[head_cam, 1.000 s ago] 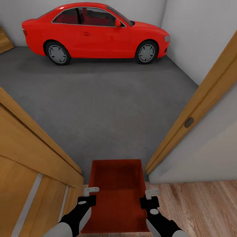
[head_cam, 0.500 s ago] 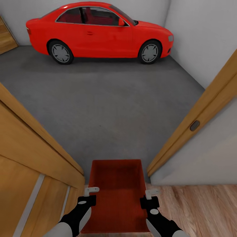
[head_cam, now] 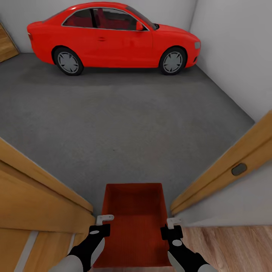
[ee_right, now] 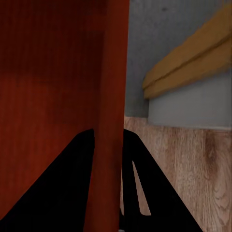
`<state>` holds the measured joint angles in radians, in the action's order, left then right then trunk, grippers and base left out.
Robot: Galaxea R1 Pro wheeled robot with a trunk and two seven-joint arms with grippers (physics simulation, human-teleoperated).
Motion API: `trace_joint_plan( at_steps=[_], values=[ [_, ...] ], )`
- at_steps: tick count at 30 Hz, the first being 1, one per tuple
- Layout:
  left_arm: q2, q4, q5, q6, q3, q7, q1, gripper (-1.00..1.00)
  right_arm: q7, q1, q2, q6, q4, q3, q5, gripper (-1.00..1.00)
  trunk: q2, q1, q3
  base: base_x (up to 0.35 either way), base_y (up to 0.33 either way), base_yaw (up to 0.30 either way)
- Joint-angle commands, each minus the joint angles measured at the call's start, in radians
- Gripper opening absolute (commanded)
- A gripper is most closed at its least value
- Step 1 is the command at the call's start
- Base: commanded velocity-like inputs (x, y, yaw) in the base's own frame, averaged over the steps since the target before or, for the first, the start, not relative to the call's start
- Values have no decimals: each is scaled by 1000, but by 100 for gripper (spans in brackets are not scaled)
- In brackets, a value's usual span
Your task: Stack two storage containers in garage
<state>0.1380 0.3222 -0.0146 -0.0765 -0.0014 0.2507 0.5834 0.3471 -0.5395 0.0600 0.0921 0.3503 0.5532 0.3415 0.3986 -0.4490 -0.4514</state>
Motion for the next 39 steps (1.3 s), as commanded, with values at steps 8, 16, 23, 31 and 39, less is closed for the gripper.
trace_joint_plan(
  at_steps=[8,16,23,31,39],
  values=[
    [0,1,4,-6,12,10,1,-100,59,0,2,9,-70,19,10,-100,1,-1,-1,322,0,0],
    [-1,1,4,-6,13,10,1,-100,62,0,1,9,-70,19,9,-100,1,-1,-1,322,0,0],
    [-1,1,4,-6,13,10,1,-100,62,0,2,9,-70,19,8,-100,1,-1,-1,322,0,0],
    [-2,1,4,-6,13,10,1,-100,62,0,2,9,-70,19,7,-100,1,-1,-1,322,0,0],
    [-1,1,4,-6,14,10,1,-100,62,0,3,9,-70,19,7,-100,1,-1,-1,322,0,0]
  ],
)
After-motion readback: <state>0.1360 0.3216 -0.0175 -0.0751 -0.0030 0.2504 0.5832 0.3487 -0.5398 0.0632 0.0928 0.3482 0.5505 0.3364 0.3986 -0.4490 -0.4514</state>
